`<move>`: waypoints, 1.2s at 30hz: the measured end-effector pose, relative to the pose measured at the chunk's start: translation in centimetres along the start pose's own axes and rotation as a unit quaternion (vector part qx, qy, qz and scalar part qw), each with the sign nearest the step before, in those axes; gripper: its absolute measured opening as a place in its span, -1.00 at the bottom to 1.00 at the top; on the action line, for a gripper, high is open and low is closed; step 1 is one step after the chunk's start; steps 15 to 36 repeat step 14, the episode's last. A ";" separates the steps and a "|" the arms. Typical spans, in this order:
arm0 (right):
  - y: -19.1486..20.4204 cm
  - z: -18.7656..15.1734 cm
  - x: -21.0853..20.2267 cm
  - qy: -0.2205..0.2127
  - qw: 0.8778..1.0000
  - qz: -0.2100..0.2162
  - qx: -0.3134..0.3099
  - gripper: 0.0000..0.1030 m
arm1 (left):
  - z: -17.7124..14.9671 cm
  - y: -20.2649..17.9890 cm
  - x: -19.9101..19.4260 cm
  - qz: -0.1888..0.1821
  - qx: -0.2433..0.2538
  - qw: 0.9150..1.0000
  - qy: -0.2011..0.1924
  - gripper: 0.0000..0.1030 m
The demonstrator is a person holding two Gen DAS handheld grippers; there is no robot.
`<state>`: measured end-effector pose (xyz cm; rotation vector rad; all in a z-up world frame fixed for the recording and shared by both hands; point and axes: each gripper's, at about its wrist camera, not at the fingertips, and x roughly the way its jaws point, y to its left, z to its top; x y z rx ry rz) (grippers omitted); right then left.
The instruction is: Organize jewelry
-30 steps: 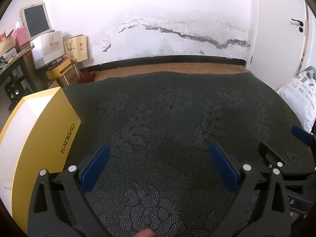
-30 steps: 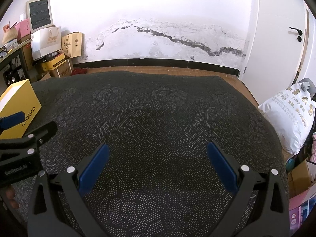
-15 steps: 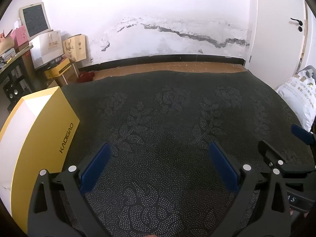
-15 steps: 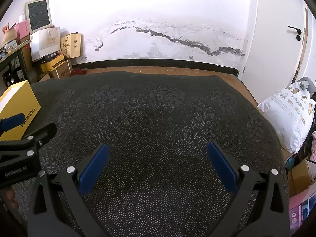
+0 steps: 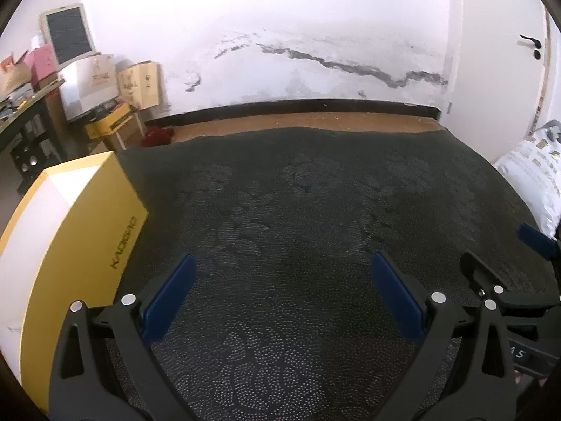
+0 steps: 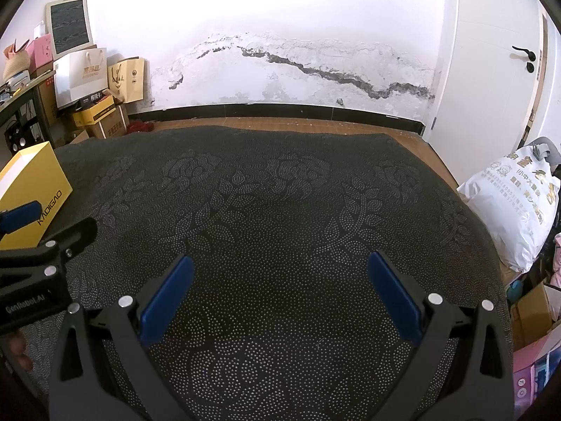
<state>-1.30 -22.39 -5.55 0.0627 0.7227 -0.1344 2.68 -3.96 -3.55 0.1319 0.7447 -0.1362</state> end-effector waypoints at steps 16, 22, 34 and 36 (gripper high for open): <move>0.0 -0.1 0.1 -0.002 1.000 -0.001 0.003 0.87 | 0.1 -0.1 0.5 -0.026 0.004 1.000 0.014 0.88; 0.0 -0.1 0.1 -0.002 1.000 -0.001 0.003 0.87 | 0.1 -0.1 0.5 -0.026 0.004 1.000 0.014 0.88; 0.0 -0.1 0.1 -0.002 1.000 -0.001 0.003 0.87 | 0.1 -0.1 0.5 -0.026 0.004 1.000 0.014 0.88; 0.0 -0.1 0.1 -0.002 1.000 -0.001 0.003 0.87 | 0.1 -0.1 0.5 -0.026 0.004 1.000 0.014 0.88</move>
